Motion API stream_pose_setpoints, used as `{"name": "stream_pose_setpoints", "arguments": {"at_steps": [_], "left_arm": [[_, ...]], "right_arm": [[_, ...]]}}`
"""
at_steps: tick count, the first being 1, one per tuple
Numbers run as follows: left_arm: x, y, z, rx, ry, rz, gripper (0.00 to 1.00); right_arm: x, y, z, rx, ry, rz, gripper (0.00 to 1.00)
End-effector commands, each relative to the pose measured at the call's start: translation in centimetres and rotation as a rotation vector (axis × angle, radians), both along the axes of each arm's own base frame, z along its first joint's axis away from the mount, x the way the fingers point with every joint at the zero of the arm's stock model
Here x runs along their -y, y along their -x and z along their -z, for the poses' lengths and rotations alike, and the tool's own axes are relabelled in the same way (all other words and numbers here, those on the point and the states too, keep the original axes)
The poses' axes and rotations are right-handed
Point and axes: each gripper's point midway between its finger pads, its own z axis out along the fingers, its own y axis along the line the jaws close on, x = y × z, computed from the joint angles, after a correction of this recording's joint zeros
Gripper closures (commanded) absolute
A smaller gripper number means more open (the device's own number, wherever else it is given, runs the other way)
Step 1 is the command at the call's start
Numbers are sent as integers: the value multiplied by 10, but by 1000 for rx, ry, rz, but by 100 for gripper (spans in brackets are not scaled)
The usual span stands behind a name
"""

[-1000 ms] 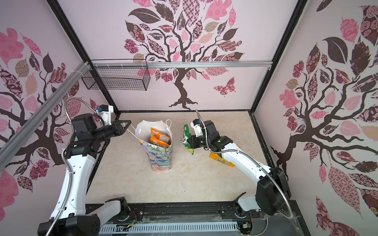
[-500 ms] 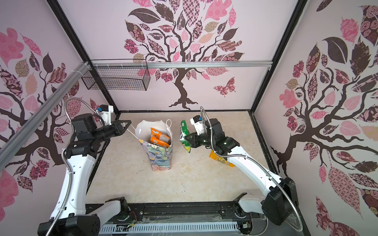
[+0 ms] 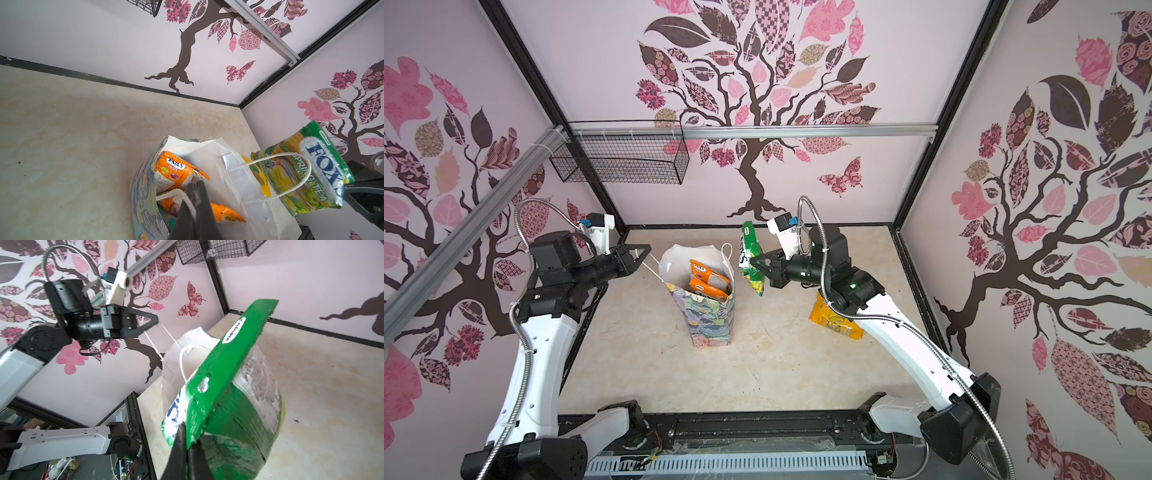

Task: Place the snacks into the paper bag
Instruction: 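Lift the green packet upward with the right gripper, then carry the green packet over the bag opening with the right gripper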

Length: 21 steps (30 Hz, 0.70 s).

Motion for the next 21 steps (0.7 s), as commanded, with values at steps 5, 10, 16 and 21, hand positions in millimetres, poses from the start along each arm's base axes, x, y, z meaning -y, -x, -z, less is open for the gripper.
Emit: {"name": "stream_pose_setpoints", "arguments": {"at_steps": [5,10,16,21], "left_arm": [[-1,0,-21,110,-12,7,100],[-1,0,-22,112,-12,7,100],[-1,0,-22,113,-12,7,100],[-1,0,-22,113,-12,7,100]], "right_arm": [[-25,46,-87,247,-89,-141,100],[-35,48,-105,253,-119,-170,100],[-58,54,-112,253,-103,-223,100],[-80,44,-102,214,-52,-232,100]]}}
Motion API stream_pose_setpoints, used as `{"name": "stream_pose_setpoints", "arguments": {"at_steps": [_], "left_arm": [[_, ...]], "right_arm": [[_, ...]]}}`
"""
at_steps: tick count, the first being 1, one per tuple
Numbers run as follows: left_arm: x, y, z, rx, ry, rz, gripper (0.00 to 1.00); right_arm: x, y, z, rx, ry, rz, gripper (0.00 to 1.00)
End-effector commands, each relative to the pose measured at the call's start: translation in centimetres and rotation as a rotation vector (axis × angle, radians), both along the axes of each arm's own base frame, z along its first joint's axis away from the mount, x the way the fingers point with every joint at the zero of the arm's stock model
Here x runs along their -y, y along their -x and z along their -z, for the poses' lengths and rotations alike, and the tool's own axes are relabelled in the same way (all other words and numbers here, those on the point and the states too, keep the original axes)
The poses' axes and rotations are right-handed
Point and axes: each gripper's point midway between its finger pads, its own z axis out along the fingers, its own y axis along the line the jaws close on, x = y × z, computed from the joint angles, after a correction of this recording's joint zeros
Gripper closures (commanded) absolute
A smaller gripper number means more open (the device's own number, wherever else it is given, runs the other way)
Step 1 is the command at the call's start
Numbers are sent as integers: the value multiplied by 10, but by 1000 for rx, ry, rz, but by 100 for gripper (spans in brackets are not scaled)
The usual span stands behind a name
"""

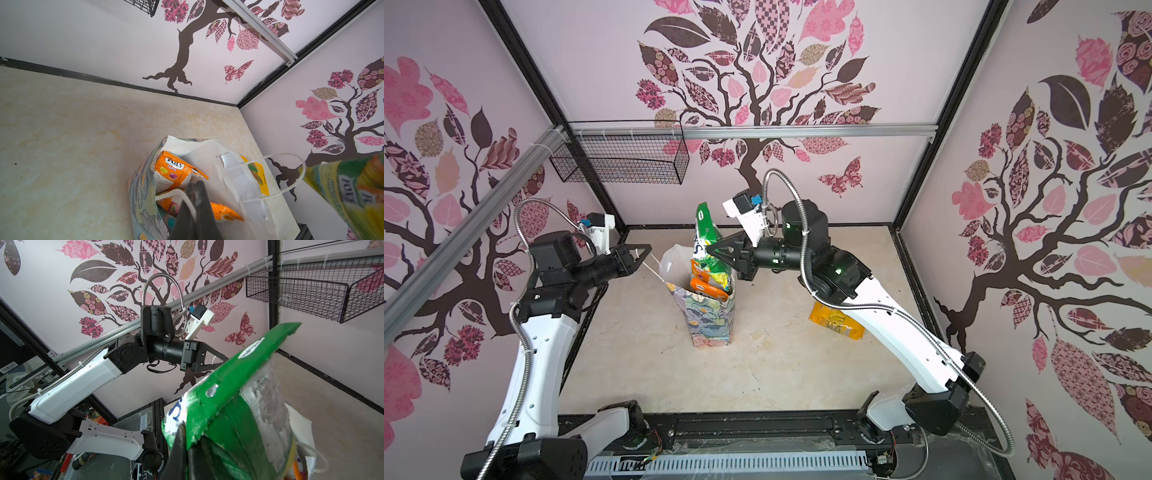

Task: Place the snacks into the paper bag
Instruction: 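Carry the green packet over the bag opening with the right gripper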

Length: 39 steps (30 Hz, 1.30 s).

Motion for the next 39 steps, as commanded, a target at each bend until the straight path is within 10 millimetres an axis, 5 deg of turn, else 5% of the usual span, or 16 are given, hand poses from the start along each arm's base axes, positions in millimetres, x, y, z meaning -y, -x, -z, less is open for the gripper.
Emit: {"name": "stream_pose_setpoints", "arguments": {"at_steps": [1,6,10,23,39], "left_arm": [[-3,-1,-21,110,-14,-2,100],[-3,-1,-20,107,-14,-3,100],[-3,-1,-20,107,-12,-2,100],[-4,-2,-21,112,-8,-6,100],[-4,-3,-20,114,5,1,100]], "right_arm": [[-12,-4,-8,35,13,-6,100],[-30,-16,7,7,74,5,100],[-52,-3,11,67,152,-14,100],[-65,20,-28,113,89,-42,100],[-80,-50,43,81,314,192,100]]}}
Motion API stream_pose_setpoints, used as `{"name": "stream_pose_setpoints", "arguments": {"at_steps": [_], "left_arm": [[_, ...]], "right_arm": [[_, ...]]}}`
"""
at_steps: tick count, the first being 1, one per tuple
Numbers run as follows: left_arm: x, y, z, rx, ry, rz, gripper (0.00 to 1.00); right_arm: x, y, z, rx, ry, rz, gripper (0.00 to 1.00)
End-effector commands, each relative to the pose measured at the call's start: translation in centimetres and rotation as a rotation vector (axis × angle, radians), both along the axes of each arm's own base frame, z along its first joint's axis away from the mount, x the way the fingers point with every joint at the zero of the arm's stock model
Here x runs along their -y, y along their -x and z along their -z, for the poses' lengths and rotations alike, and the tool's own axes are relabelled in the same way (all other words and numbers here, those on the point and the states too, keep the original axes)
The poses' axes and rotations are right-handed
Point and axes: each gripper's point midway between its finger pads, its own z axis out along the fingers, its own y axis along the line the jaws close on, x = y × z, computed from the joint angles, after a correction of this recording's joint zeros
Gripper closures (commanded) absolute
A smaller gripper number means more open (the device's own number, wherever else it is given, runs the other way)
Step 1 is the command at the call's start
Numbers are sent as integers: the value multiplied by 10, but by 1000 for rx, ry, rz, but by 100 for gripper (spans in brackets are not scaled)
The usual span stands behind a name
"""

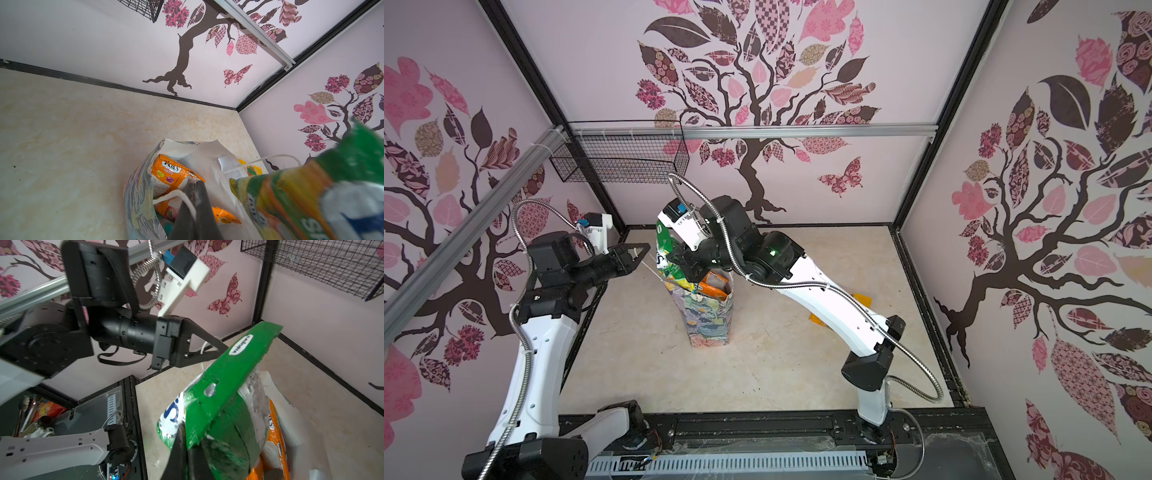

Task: Place the snacks into the paper bag
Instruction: 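Carry the green packet over the bag opening with the right gripper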

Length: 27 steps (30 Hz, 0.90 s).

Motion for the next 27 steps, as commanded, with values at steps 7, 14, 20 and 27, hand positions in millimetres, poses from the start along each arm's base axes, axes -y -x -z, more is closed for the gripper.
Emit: {"name": "stream_pose_setpoints", "arguments": {"at_steps": [7,14,20,27], "left_arm": [[-4,-2,-15,94,-18,-4,100],[-6,-1,-17,101,-25,-15,100],[-7,0,-19,113,-26,-23,100],[-7,0,-20,114,-20,-20,100]], "right_arm": [[18,-46,0,106,64,213,100],[38,-65,7,151,124,355,100],[46,-76,16,170,166,420,100],[55,-84,22,198,222,478,100]]}}
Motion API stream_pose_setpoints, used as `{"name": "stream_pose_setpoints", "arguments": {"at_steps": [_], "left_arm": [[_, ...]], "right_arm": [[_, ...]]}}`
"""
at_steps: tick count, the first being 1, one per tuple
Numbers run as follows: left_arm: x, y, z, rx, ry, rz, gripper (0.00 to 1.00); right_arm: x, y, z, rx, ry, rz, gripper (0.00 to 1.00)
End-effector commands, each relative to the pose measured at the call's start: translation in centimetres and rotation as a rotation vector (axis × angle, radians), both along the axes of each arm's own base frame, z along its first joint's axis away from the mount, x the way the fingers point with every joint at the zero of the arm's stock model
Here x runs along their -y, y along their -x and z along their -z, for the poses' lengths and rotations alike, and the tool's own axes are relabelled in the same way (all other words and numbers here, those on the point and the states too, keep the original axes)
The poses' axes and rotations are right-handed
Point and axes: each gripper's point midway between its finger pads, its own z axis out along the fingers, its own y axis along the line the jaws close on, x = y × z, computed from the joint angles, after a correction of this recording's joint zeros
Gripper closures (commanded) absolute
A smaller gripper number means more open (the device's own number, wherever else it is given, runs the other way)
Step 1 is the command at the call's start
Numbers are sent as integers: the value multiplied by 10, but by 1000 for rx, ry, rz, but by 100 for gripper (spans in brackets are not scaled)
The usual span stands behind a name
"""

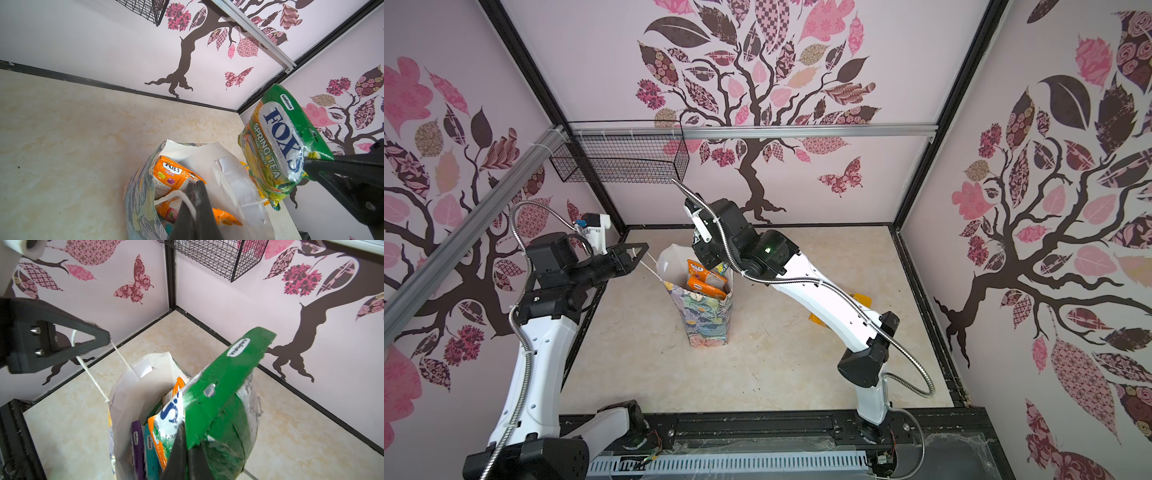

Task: Place the snacks into the paper bag
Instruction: 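Carry the green packet over the bag opening with the right gripper, then lower the green packet into the bag and open the right gripper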

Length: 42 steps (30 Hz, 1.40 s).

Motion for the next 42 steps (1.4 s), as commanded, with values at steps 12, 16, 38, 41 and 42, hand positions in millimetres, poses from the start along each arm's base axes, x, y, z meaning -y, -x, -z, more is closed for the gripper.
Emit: {"name": "stream_pose_setpoints", "arguments": {"at_steps": [12,16,38,41,42], "left_arm": [[-5,1,-19,106,-27,-22,100],[-5,1,-20,107,-24,-22,100],[-4,2,-22,116,-11,-16,100],[-3,1,-21,110,-5,-9,100],[-2,1,-21,111,-4,-7,100]], "right_arm": [[21,-20,8,65,112,129,100],[26,-17,13,50,137,129,100],[-12,22,-1,-15,15,-51,100],[-15,32,-6,-34,-15,-100,100],[-17,35,-4,-45,-17,-119,100]]}}
